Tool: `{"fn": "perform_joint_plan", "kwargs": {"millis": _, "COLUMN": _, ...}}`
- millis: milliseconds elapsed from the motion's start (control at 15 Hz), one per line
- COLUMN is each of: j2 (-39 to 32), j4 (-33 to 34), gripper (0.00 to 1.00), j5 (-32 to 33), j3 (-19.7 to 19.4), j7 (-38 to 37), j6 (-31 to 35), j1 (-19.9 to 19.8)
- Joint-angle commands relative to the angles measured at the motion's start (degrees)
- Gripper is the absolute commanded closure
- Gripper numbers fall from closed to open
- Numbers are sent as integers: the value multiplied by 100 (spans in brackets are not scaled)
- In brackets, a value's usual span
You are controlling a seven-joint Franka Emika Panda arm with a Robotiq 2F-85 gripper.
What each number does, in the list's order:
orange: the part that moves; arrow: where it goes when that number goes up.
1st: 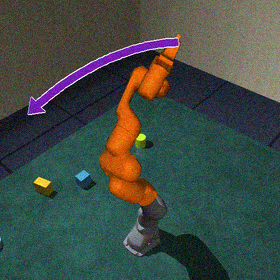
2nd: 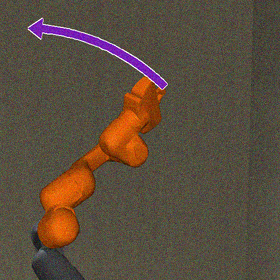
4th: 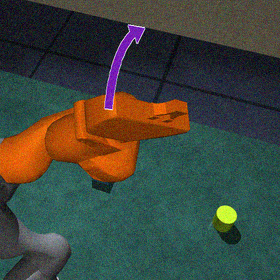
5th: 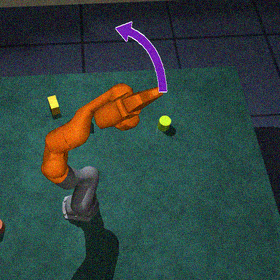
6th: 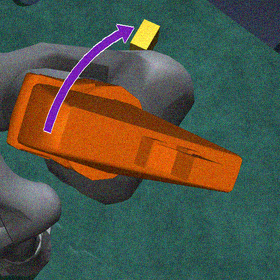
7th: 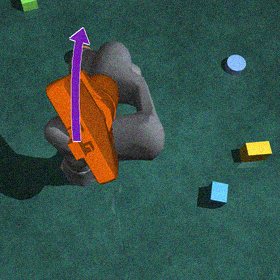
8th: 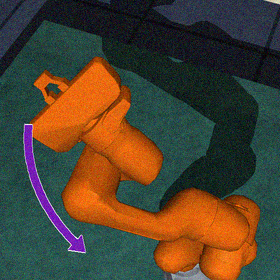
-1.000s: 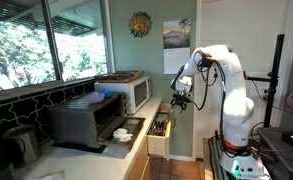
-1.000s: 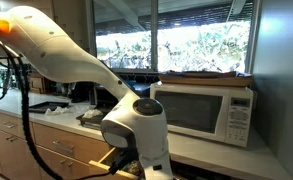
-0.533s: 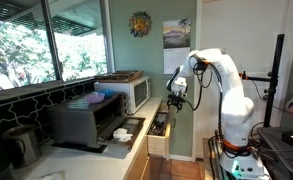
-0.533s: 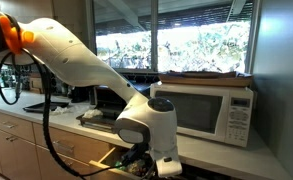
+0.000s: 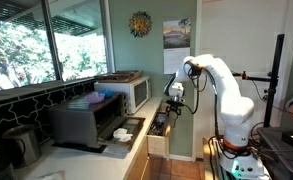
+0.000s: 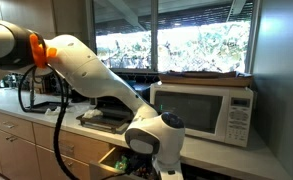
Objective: Open the far right drawer
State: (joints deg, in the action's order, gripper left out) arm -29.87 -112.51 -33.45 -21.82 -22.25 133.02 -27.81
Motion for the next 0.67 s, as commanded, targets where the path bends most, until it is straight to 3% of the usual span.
{"fn": "perform_joint_plan", "kwargs": {"millis": 0, "j2": -300, "j4": 176, "gripper": 0, "j5": 323, "j3": -99, "j7": -289, "j6": -426, "j1": -110}}
{"fn": "perform_joint_plan", "kwargs": {"millis": 600, "j2": 327, "j4": -732, "gripper": 0, "j5": 2010, "j3": -836, "j7": -1377, "j6": -754, "j1": 425}}
